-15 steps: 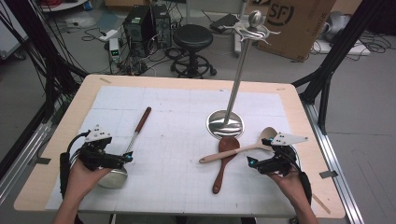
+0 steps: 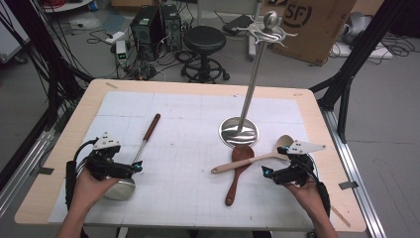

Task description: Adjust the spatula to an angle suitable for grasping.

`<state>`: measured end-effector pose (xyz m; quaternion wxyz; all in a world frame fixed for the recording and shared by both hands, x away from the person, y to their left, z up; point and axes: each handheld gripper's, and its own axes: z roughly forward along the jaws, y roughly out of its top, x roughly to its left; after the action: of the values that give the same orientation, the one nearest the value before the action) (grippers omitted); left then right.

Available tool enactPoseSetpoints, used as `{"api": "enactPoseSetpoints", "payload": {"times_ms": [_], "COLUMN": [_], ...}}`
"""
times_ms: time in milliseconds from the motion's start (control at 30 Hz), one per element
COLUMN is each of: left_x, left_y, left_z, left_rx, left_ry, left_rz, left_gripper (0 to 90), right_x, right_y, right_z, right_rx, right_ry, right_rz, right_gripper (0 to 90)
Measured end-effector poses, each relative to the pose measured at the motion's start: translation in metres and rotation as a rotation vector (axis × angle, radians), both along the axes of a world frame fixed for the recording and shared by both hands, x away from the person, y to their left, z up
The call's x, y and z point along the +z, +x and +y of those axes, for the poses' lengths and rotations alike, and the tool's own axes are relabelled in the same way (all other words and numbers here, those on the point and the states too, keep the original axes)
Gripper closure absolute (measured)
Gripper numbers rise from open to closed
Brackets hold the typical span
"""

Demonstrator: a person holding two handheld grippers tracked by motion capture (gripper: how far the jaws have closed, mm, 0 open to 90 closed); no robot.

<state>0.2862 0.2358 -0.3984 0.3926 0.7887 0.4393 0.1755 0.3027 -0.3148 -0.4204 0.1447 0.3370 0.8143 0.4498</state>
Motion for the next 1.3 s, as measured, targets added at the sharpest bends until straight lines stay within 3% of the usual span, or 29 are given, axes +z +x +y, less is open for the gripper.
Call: {"api": "enactPoseSetpoints", "payload": {"times_ms": [567,867,1033,1100,1300], "left_x": [-0.001,0.002,0.001,-0.001,-0.006], "left_y": [0.007,0.021,0.029,0.031,0.039], "left_z": [-0.004,-0.004,-0.004,-0.004,-0.001], "left_rx": [-0.003,0.043,0.063,0.068,0.071], "left_ry": [0.001,0.008,0.032,0.045,0.039], "left_rz": [0.008,-0.006,-0.006,-0.002,0.030], "left_gripper": [1.9,15.8,34.2,36.5,56.2], "right_x": [0.002,0.002,0.002,0.002,0.001], "right_y": [-0.002,-0.001,0.000,0.001,0.001], "right_z": [0.001,0.001,0.003,0.003,0.004], "right_rx": [-0.010,-0.015,-0.012,-0.008,-0.007], "right_ry": [0.006,0.009,0.007,0.008,0.006], "right_rz": [-0.004,-0.011,-0.011,-0.008,-0.007], "right_gripper": [0.4,0.4,0.4,0.4,0.4]}}
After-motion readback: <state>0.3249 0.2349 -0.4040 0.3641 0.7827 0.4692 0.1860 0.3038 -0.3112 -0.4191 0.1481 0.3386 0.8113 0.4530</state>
